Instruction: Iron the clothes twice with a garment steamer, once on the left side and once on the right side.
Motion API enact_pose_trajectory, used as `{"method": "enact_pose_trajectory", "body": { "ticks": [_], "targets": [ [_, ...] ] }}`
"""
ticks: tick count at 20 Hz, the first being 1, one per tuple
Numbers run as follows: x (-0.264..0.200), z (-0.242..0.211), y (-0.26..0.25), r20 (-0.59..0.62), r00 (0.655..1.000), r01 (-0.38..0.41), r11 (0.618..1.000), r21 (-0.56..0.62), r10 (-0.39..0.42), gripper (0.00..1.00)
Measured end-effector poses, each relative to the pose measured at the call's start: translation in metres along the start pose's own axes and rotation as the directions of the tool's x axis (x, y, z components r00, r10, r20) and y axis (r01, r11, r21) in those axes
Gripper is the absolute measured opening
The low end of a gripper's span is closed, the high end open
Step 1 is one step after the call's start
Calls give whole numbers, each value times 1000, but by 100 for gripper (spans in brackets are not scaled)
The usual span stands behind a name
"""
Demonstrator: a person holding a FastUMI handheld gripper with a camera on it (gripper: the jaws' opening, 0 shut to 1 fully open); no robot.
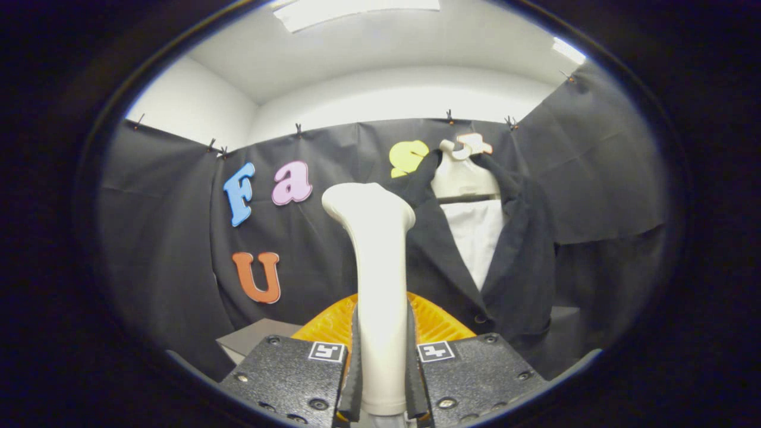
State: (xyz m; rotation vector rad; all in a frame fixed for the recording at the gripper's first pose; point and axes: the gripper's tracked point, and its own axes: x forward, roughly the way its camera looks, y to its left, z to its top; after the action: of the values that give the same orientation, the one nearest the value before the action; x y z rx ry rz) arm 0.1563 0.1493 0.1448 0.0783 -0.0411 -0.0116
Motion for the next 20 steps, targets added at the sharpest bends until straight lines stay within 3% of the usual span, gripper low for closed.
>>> {"method": "enact_pose_trajectory", "body": {
  "ticks": [3,13,20],
  "targets": [
    [9,11,-39,55,993,110,993,-33,-108,31],
    [33,-30,-72,-5,992,125,991,-54,-125,31],
    [20,-64,-77,-56,989,128,987,-100,-134,31]
  ]
}}
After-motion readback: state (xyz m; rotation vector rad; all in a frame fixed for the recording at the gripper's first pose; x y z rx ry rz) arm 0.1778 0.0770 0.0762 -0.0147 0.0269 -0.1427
